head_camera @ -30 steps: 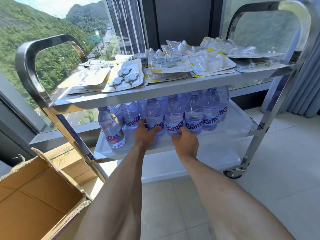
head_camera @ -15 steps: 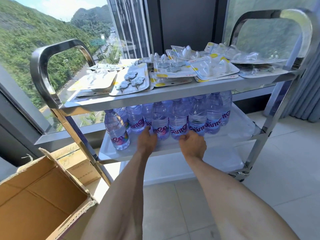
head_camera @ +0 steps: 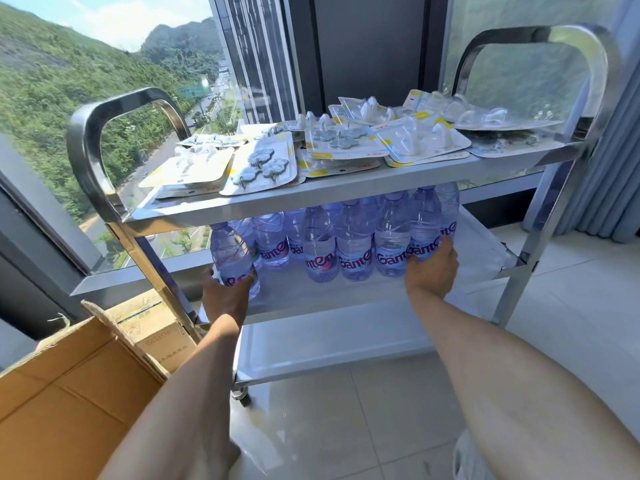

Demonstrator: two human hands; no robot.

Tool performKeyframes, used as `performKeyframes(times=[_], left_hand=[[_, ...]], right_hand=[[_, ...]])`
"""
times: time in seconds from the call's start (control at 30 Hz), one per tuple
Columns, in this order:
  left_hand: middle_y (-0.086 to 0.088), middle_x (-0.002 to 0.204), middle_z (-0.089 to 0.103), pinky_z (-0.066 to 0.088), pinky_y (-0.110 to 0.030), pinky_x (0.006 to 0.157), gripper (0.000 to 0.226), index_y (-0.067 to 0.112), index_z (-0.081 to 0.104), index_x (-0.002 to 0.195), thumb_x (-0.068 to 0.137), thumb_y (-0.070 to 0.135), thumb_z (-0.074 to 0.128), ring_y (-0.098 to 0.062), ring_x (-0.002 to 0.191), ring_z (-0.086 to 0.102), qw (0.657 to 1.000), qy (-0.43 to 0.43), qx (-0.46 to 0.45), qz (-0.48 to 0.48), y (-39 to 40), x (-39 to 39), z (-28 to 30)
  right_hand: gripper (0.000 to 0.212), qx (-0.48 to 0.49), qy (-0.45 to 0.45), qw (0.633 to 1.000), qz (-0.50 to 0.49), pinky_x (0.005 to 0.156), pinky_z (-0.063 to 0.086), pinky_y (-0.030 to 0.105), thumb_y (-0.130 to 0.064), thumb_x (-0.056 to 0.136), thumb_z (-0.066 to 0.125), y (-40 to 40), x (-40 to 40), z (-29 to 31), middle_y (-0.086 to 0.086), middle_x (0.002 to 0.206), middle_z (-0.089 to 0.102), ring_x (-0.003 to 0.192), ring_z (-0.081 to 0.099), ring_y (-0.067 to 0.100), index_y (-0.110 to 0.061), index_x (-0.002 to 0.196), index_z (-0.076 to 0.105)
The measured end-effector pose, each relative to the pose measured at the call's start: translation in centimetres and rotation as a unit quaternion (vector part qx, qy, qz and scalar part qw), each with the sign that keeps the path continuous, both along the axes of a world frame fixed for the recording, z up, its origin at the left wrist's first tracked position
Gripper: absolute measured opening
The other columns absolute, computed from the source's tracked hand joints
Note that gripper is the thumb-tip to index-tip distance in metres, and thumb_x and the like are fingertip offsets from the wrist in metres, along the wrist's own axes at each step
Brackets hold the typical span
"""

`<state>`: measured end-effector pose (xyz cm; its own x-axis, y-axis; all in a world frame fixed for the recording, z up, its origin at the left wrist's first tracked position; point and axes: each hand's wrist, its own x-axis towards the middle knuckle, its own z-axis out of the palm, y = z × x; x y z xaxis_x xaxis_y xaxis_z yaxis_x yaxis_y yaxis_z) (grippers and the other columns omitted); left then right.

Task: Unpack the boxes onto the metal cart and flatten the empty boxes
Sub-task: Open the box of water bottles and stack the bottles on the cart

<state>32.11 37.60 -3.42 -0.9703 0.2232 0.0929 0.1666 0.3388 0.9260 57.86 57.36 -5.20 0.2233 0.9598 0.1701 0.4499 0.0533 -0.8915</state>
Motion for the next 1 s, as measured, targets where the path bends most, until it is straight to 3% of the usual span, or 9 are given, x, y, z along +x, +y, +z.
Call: performKeyframes(times=[0.23, 0.37, 0.53, 0.67, 0.8, 0.9, 1.0], left_hand=[[-0.011, 0.119, 0.066, 0.052, -0.042, 0.088, 0.068, 0.014, 0.052, 0.125, 0.073, 0.050, 0.079, -0.036, 0.104, 0.063, 0.998, 0.053, -0.021, -0.037, 1.0, 0.1, -0.8], [-0.009, 0.122, 0.066, 0.051, -0.039, 0.091, 0.069, 0.017, 0.049, 0.127, 0.073, 0.049, 0.079, -0.032, 0.107, 0.063, 0.992, 0.077, -0.021, -0.098, 2.0, 1.1, -1.2], [0.002, 0.118, 0.065, 0.044, -0.025, 0.085, 0.068, 0.021, 0.047, 0.129, 0.075, 0.043, 0.080, -0.022, 0.106, 0.063, 0.983, 0.079, 0.001, -0.166, 4.8, 3.1, -1.2], [0.001, 0.115, 0.065, 0.043, -0.025, 0.080, 0.059, 0.016, 0.049, 0.122, 0.075, 0.031, 0.081, -0.021, 0.103, 0.063, 0.980, 0.067, 0.031, -0.183, 6.5, 3.6, -1.5], [-0.003, 0.120, 0.065, 0.042, -0.028, 0.084, 0.056, 0.018, 0.052, 0.124, 0.078, 0.036, 0.076, -0.025, 0.106, 0.061, 0.983, 0.092, 0.011, -0.157, 6.6, 3.4, -2.0], [-0.008, 0.123, 0.059, 0.046, -0.041, 0.091, 0.051, 0.022, 0.051, 0.125, 0.080, 0.042, 0.064, -0.031, 0.112, 0.057, 0.993, 0.114, -0.014, -0.042, 6.3, 2.9, -2.0], [-0.013, 0.130, 0.051, 0.045, -0.043, 0.094, 0.061, 0.014, 0.045, 0.131, 0.075, 0.027, 0.068, -0.036, 0.117, 0.054, 0.997, 0.052, 0.000, 0.051, 5.8, 0.8, -1.7]], right_hand=[[0.068, -0.030, 0.016, 0.999, 0.006, 0.095, 0.046, 0.046, -0.016, 0.086, 0.068, 1.4, -0.1, -0.8, 0.017, 0.130, 0.056, 0.118, 0.054, 0.037, -0.015, 0.144, 0.033], [0.069, -0.006, 0.003, 1.000, 0.017, 0.098, 0.046, 0.050, -0.016, 0.087, 0.066, 1.7, -0.4, -1.0, 0.017, 0.131, 0.056, 0.118, 0.054, 0.038, -0.018, 0.147, 0.031], [0.070, 0.004, -0.032, 0.999, 0.013, 0.097, 0.045, 0.050, -0.013, 0.086, 0.067, 1.4, -0.4, -1.1, 0.019, 0.128, 0.057, 0.115, 0.055, 0.039, -0.015, 0.146, 0.031], [0.068, 0.023, -0.051, 0.998, 0.038, 0.098, 0.044, 0.049, -0.016, 0.086, 0.067, 1.7, 0.3, -1.5, 0.018, 0.130, 0.055, 0.117, 0.053, 0.037, -0.012, 0.145, 0.033], [0.069, 0.016, -0.049, 0.997, 0.058, 0.100, 0.043, 0.047, -0.019, 0.087, 0.065, 1.8, 0.7, -1.6, 0.020, 0.130, 0.055, 0.118, 0.052, 0.038, -0.012, 0.147, 0.030], [0.068, 0.018, -0.047, 0.997, 0.057, 0.101, 0.041, 0.047, -0.019, 0.087, 0.064, 1.7, 0.8, -1.8, 0.020, 0.131, 0.053, 0.120, 0.051, 0.038, -0.010, 0.146, 0.031], [0.064, 0.031, -0.046, 0.997, 0.054, 0.099, 0.040, 0.047, -0.016, 0.085, 0.065, 1.8, 0.9, -2.1, 0.021, 0.127, 0.055, 0.118, 0.051, 0.039, -0.008, 0.142, 0.037]])
